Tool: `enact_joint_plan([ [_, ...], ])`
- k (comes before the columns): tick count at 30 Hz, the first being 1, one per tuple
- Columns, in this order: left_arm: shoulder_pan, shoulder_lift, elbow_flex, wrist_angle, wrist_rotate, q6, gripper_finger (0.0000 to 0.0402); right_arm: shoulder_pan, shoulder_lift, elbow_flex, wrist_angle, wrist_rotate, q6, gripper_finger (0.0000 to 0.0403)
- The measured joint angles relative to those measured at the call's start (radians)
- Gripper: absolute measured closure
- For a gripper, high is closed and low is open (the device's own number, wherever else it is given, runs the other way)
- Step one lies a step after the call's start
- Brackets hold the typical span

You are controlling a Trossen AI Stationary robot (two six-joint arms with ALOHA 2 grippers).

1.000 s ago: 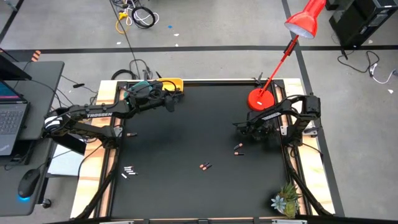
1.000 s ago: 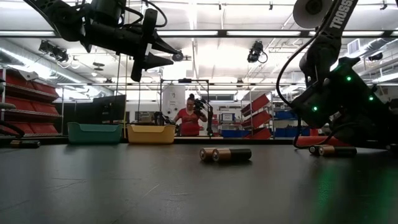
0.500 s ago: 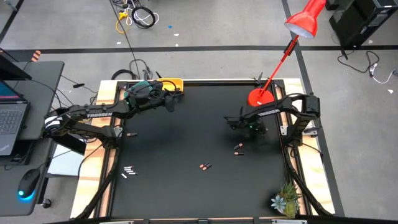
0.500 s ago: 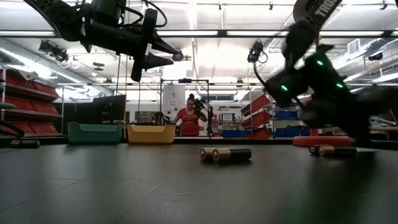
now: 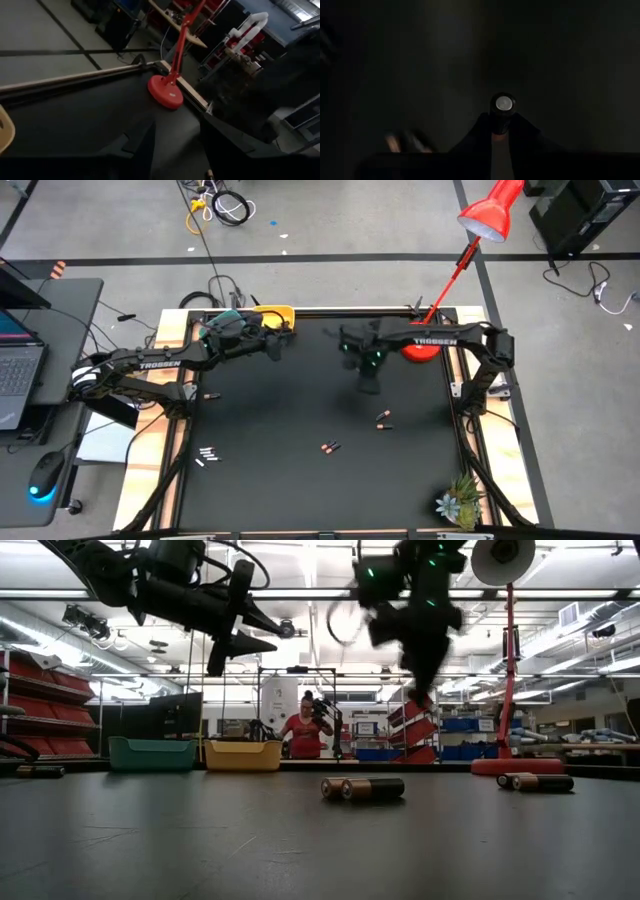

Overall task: Sort batteries
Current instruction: Put the black battery into the yellow bin

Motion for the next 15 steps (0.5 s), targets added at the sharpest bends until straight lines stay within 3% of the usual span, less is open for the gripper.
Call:
enact_joint_plan([
  [6,-0.037,0.0,0.0,0.014,0.036,0.106,0.0238,-0.063,-0.002,0.154,0.179,-0.152,0.11,0.0365],
  [11,-0.128,0.001,0.0,0.021,0.041,0.475,0.0238,-0.105,-0.003,0.242,0.298,-0.283,0.214,0.0365],
  [15,-0.186,0.001,0.0,0.027,-0.069,0.647,0.0238,-0.109,-0.003,0.274,0.377,-0.313,0.277,0.0365],
])
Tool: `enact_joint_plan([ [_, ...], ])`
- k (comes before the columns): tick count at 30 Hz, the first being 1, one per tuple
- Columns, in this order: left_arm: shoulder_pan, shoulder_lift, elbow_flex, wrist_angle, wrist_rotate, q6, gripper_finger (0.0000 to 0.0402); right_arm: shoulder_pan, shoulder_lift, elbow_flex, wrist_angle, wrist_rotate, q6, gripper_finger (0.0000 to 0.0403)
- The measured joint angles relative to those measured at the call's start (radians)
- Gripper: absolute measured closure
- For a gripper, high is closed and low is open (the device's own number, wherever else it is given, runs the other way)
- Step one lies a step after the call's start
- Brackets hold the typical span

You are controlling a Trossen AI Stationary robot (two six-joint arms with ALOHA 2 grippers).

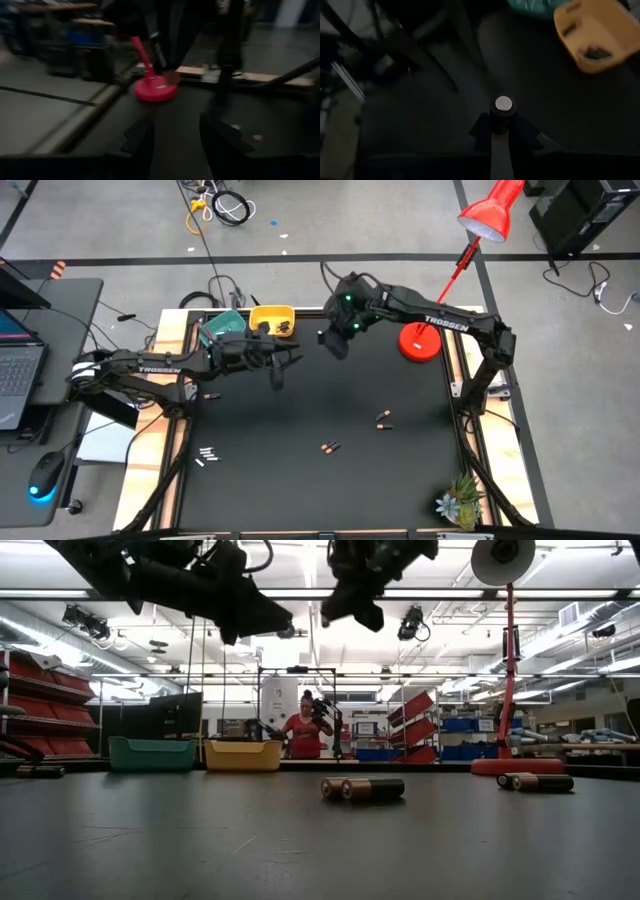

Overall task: Sort batteries
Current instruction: Put the black battery into the yellow bin

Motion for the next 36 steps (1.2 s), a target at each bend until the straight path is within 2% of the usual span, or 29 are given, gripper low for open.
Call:
enact_joint_plan([
  [9,-0.004,0.0,0.0,0.053,-0.068,-0.026,0.023,0.045,0.0,0.002,0.245,0.02,0.086,0.0365],
  [14,-0.004,0.0,0.0,0.083,-0.132,-0.036,0.0193,0.057,0.002,0.002,0.276,0.066,0.086,0.0365],
  [20,-0.004,0.004,0.0,0.149,-0.147,-0.057,0.0165,0.057,0.002,0.002,0.293,0.102,0.083,0.0365],
  [25,-0.004,0.015,0.006,0.205,-0.147,-0.053,0.0175,0.057,0.002,0.002,0.293,0.113,0.076,0.0365],
  [36,-0.005,0.083,0.08,0.211,-0.179,-0.02,0.021,0.062,0.003,0.002,0.297,0.116,0.1,0.0365],
])
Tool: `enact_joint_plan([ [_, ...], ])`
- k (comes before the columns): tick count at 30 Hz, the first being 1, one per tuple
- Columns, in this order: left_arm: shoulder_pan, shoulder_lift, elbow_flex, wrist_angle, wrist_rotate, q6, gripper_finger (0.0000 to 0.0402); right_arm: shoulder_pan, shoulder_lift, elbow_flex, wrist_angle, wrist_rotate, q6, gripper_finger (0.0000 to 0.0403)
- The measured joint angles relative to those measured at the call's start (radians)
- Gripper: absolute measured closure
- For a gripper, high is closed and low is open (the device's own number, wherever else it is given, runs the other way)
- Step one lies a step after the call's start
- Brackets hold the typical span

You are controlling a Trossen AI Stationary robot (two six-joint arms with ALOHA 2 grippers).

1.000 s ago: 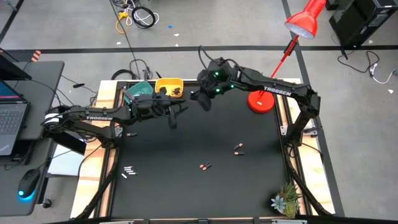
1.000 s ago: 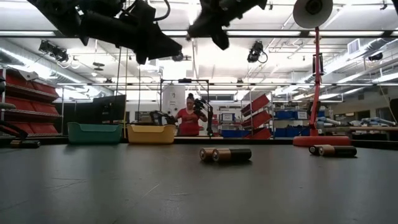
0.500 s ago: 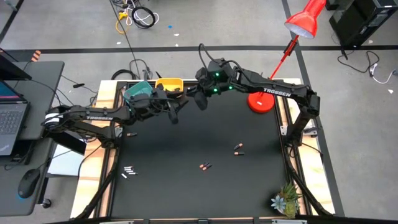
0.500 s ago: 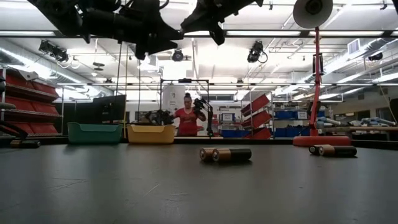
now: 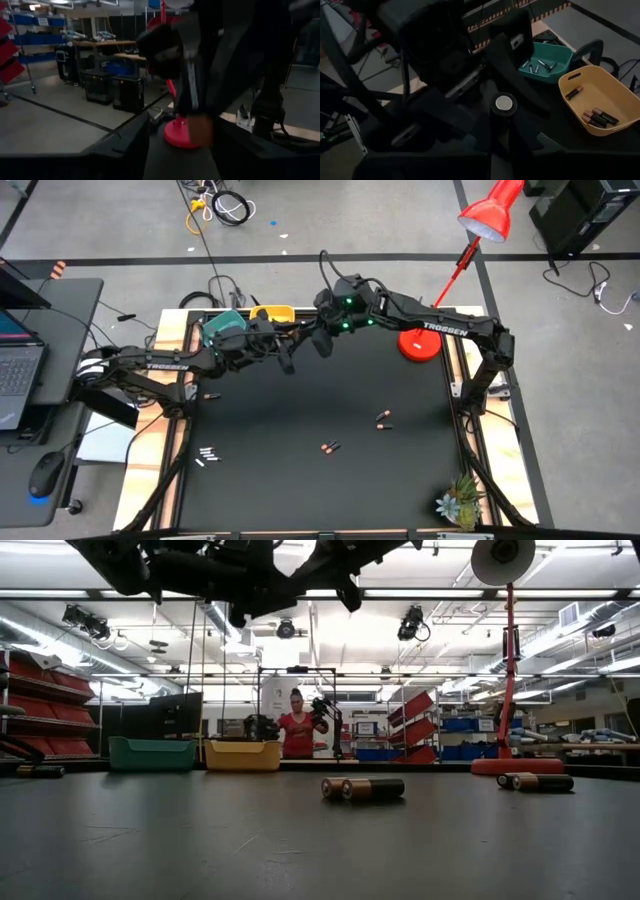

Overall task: Sort batteries
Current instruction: Put the black battery into the yellow bin

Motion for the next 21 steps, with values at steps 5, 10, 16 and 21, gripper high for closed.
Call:
enact_joint_plan([
  [5,-0.002,0.002,0.013,-0.003,-0.004,0.022,0.0278,0.004,0.0,0.0,-0.003,0.008,0.001,0.0365],
  [10,-0.002,0.003,0.023,-0.006,-0.008,0.009,0.0352,0.007,0.0,0.003,-0.007,0.029,-0.007,0.0365],
  [16,-0.001,0.003,0.023,-0.012,-0.017,-0.013,0.0352,0.007,0.0,0.002,-0.008,0.049,0.004,0.0292],
  [21,0.01,0.003,0.023,-0.019,-0.026,-0.069,0.0352,0.009,0.0,0.001,-0.031,0.066,0.004,0.0199],
])
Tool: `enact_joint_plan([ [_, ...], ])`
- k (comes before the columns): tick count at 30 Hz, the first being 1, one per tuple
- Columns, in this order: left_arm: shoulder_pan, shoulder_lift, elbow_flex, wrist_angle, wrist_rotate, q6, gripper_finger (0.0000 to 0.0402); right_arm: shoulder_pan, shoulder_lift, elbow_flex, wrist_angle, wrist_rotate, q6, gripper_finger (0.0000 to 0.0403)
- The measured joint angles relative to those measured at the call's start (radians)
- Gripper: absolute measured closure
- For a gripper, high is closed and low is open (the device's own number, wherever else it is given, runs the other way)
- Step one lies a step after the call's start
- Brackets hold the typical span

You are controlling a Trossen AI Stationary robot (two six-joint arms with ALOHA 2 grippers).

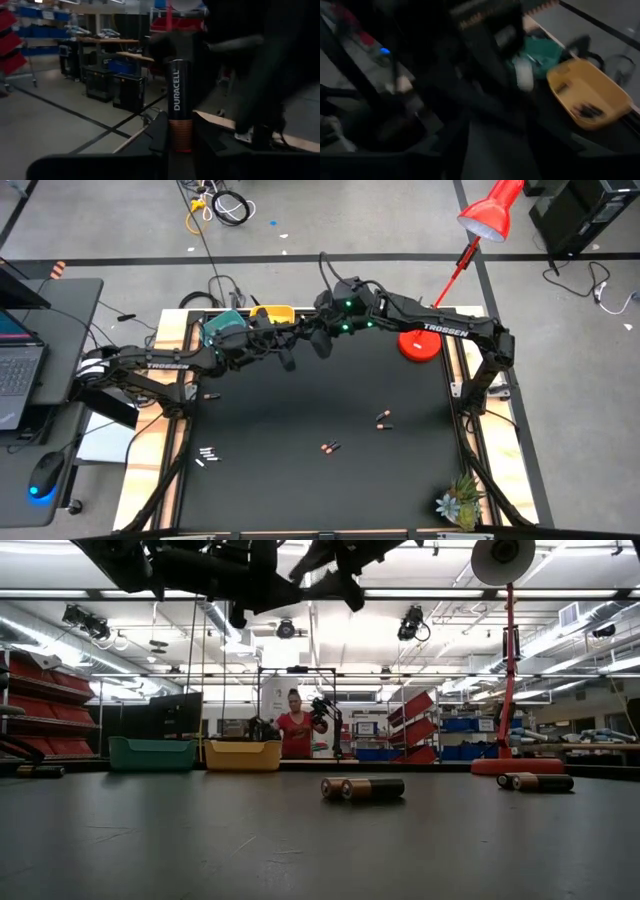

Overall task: Sort batteries
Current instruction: Put the black battery into the yellow bin

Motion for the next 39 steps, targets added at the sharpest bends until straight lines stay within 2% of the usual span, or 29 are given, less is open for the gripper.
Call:
enact_joint_plan([
  [3,0.021,-0.005,0.003,-0.031,-0.003,-0.057,0.0352,-0.01,-0.006,-0.003,-0.046,0.037,0.0,0.0172],
  [7,0.067,-0.003,0.002,-0.124,-0.012,-0.193,0.0352,-0.042,-0.049,-0.002,-0.146,0.052,-0.003,0.0164],
  [12,0.152,-0.002,0.002,-0.257,-0.06,-0.327,0.0352,-0.083,-0.094,-0.002,-0.308,0.09,-0.022,0.0177],
  [19,0.285,0.001,0.002,-0.414,-0.107,-0.38,0.0352,-0.101,-0.115,-0.002,-0.474,0.16,-0.091,0.0202],
  [22,0.346,0.029,0.001,-0.499,-0.086,-0.441,0.0352,-0.091,-0.114,-0.016,-0.447,0.16,-0.094,0.0212],
  [25,0.395,0.08,0.001,-0.513,-0.062,-0.474,0.0352,-0.074,-0.113,-0.053,-0.381,0.153,-0.091,0.0218],
  [30,0.458,0.182,0.011,-0.526,-0.049,-0.564,0.0352,-0.044,-0.113,-0.094,-0.298,0.063,-0.091,0.0226],
  [33,0.489,0.245,0.041,-0.554,-0.027,-0.612,0.0349,-0.027,-0.113,-0.104,-0.287,0.052,-0.116,0.0229],
  [39,0.529,0.372,0.119,-0.575,0.027,-0.622,0.0284,-0.02,-0.113,-0.105,-0.283,0.05,-0.169,0.0231],
])
